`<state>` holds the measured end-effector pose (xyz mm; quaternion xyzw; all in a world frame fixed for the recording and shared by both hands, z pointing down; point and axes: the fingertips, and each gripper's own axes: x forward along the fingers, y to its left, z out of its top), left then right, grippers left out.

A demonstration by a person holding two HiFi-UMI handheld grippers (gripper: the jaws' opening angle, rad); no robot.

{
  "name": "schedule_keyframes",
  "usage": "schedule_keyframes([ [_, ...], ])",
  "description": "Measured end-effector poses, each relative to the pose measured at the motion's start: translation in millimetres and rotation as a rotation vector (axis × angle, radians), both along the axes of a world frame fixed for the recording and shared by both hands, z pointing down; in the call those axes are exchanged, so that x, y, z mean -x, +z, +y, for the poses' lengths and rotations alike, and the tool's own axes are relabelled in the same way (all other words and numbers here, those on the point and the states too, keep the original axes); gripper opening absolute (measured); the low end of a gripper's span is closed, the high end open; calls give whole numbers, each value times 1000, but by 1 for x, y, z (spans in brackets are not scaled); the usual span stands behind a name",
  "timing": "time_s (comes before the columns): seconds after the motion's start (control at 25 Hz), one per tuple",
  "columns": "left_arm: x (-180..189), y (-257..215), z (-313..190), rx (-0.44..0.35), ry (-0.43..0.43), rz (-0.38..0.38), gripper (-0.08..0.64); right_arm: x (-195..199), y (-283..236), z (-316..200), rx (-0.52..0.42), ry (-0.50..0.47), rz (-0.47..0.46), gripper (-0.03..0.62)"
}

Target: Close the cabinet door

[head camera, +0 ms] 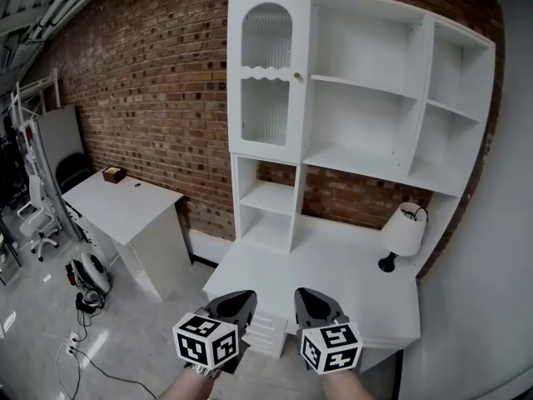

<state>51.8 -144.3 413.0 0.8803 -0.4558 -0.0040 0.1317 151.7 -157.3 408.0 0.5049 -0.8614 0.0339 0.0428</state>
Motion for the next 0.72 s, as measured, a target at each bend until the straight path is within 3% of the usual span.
schedule_keyframes([
  [0.72, -9, 0, -8, 0, -4, -23, -2, -7, 2, -8, 0, -13, -6, 26],
])
